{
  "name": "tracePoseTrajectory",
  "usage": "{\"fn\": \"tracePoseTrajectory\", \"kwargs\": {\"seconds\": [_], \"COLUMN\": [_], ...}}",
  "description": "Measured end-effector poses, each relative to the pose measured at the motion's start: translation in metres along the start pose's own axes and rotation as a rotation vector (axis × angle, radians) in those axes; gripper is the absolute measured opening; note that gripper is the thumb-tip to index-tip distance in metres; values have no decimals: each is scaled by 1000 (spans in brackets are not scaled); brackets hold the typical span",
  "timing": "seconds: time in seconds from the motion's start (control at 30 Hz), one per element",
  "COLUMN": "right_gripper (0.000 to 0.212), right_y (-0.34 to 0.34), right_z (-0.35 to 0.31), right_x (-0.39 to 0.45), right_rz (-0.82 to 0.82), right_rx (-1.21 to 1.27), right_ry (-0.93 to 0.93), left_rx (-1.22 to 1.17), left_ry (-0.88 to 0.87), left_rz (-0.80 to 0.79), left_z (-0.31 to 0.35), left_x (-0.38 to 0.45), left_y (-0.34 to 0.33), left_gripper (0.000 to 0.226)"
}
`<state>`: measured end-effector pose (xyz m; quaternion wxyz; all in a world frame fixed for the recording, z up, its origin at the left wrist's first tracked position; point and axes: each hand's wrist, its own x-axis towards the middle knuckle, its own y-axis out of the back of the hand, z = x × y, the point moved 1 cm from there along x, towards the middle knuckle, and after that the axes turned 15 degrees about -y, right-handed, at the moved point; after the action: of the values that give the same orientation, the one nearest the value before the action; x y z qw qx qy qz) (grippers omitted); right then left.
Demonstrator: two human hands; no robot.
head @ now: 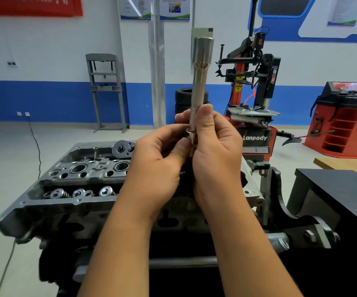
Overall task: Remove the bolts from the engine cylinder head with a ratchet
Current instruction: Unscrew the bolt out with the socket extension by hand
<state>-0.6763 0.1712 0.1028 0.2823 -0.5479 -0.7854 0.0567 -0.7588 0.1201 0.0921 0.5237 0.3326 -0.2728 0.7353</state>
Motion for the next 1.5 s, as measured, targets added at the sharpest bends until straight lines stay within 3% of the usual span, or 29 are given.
{"fn": "tracePoseTrajectory", "kwargs": {"seconds": [0.17,0.37,0.53,0.6,0.8,0.97,1.07,1.2,1.3,1.5], "right_gripper": [38,39,35,45,47,53,44,31,37,39], "right_y": [0,1,-1,-2,1,-3,-3,1,1,-1], "right_z": [-1,0,0,-1,3,2,1,2,2,2], "right_x": [-2,1,0,-1,3,2,1,2,3,3], "right_rz": [-41,14,-11,-22,-15,-1,-6,-29,-17,-19], "right_rx": [51,-5,87,97,-17,11,75,37,-15,71], "right_ry": [-40,7,-60,-58,19,-34,-63,-26,6,-77], "left_rx": [113,-17,102,132,14,121,157,142,19,89], "left_ry": [-46,-1,-56,-60,-32,-102,-83,-103,-86,-107], "left_rz": [77,-84,64,101,-141,40,113,-9,-96,61], "left_z": [-1,0,-2,-3,3,-1,-5,-3,0,-1], "left_x": [-1,0,-1,-1,-2,0,-2,-2,-3,-2], "left_y": [0,-1,-3,-4,0,-2,-3,-1,1,-2], "left_gripper": [14,26,22,24,28,23,23,29,32,22]}}
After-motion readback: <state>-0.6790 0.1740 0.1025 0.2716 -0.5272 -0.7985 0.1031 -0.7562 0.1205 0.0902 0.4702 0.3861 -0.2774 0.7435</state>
